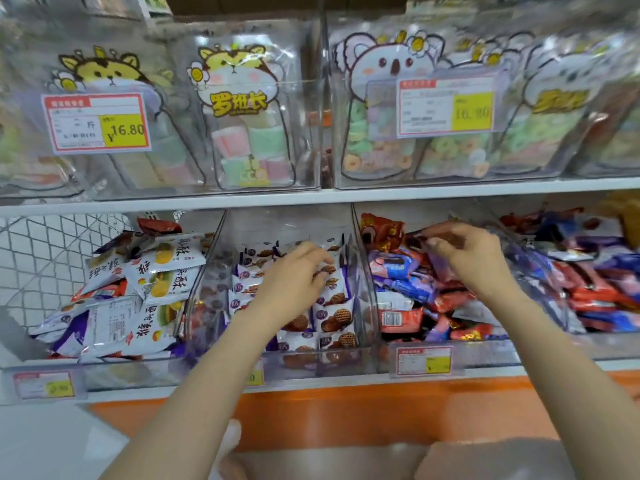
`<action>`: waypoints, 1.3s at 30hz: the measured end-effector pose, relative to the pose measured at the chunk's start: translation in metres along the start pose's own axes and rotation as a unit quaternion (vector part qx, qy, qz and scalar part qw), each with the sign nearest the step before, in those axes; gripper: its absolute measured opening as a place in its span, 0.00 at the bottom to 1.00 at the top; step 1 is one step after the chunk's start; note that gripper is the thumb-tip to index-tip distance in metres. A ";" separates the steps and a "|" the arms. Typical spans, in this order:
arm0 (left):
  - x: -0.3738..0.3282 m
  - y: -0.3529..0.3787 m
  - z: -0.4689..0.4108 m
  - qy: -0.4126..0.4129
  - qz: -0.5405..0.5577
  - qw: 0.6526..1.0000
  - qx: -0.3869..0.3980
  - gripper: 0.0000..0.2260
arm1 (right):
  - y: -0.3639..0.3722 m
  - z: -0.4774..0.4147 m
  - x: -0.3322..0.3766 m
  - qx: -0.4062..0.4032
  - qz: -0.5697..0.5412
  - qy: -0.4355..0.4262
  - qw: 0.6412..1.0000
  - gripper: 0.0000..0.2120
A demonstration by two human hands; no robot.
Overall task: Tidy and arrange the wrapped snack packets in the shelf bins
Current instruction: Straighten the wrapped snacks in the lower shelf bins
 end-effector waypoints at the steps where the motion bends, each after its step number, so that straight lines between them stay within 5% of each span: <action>1: -0.006 0.003 -0.003 -0.006 0.009 1.000 -0.006 0.12 | -0.008 -0.001 -0.010 -0.008 0.003 0.013 1.000 0.08; 16: -0.083 0.037 -0.037 0.045 0.005 0.999 -0.023 0.13 | -0.051 0.016 -0.077 -0.001 -0.031 0.114 0.993 0.08; 21: -0.098 0.079 -0.041 0.122 -0.055 0.987 0.089 0.22 | -0.058 0.014 -0.074 -0.017 0.000 0.095 0.995 0.08; 29: -0.107 0.109 -0.038 0.161 -0.199 0.957 0.135 0.30 | 0.014 0.027 -0.071 0.180 0.247 -0.063 0.950 0.20; 35: -0.103 0.111 -0.045 0.126 -0.232 0.957 0.123 0.30 | -0.035 0.008 -0.097 0.052 0.169 0.055 0.983 0.24; 39: -0.105 0.110 -0.050 0.112 -0.222 0.963 0.106 0.25 | -0.035 0.011 -0.101 0.053 0.161 0.053 0.984 0.25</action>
Point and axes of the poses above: each hand's wrist, its own z-axis away from the middle knuckle, its own y-axis out of the palm, x = y × z, the point moved 10 cm from there along -z, towards the middle knuckle, and after that the axes turned 11 degrees about -x, right-handed, at the moved point
